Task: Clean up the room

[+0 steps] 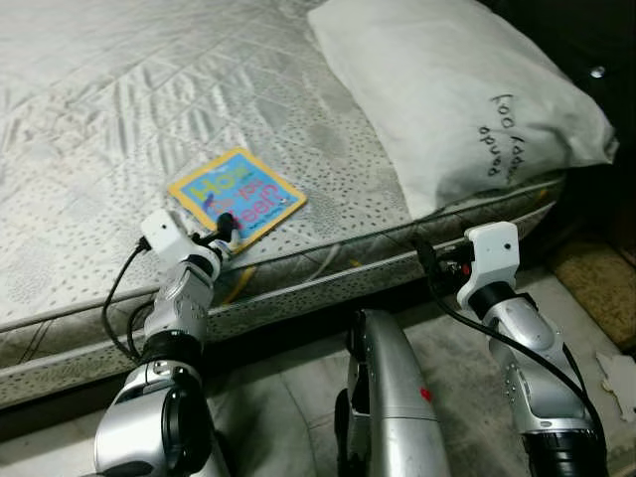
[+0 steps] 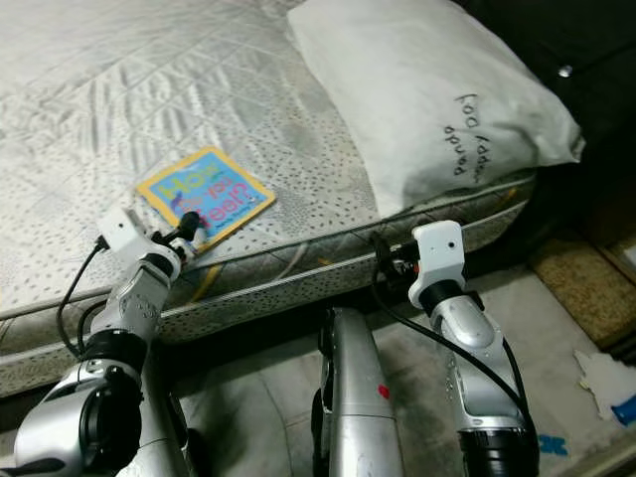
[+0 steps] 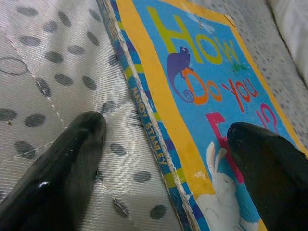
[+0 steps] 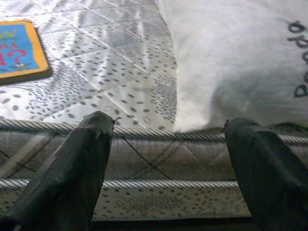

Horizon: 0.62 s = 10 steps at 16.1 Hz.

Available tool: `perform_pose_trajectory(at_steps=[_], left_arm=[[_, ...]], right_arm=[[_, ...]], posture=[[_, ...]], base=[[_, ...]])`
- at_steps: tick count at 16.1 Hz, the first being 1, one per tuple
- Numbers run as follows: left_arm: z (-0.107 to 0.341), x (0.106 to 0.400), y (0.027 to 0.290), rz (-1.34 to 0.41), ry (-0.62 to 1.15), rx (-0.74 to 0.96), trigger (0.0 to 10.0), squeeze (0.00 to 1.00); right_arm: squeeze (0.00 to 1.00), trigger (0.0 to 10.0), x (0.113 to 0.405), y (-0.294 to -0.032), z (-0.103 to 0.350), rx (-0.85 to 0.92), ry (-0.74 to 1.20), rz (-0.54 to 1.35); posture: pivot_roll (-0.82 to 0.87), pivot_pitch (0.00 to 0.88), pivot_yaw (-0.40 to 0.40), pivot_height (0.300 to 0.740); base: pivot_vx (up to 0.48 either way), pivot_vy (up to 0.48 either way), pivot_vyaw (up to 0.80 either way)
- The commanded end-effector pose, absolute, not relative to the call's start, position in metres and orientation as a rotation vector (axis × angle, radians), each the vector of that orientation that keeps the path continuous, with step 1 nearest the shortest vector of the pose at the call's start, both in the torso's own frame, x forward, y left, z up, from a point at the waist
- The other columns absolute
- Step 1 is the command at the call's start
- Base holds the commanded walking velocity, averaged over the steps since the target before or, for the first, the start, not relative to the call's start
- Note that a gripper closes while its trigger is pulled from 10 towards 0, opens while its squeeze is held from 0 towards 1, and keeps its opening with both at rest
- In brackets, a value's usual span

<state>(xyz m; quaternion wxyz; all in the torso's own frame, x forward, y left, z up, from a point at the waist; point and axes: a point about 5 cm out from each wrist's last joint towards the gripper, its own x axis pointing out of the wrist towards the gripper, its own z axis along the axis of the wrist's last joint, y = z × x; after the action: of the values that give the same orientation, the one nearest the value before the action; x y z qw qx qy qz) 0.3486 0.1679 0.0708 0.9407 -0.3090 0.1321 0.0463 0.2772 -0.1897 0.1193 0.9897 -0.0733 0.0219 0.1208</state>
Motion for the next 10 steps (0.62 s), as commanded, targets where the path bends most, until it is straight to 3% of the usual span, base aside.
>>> perform_pose_trajectory(at_steps=[1, 8, 10], left_arm=[[0.053, 0.342, 0.143, 0.002, 0.405, -0.688, 10.0, 0.0], [0.057, 0.346, 0.123, -0.192, 0.444, -0.707, 10.0, 0.0], [0.063, 0.35, 0.117, -0.263, 0.432, -0.646, 10.0, 0.0]], right_arm=[[0.0, 10.0, 0.274, -0.191, 0.121, -0.154, 0.046, 0.248], [0.0, 10.0, 0.274, -0.193, 0.125, -0.165, 0.044, 0.236], [0.0, 10.0, 0.274, -0.191, 0.126, -0.162, 0.048, 0.238]], posture=[[-0.23, 0.15, -0.066, 0.467], [-0.25, 0.157, -0.063, 0.467], [-0.25, 0.157, -0.062, 0.467]], base=[[0.0, 0.0, 0.0], [0.0, 0.0, 0.0], [0.0, 0.0, 0.0]])
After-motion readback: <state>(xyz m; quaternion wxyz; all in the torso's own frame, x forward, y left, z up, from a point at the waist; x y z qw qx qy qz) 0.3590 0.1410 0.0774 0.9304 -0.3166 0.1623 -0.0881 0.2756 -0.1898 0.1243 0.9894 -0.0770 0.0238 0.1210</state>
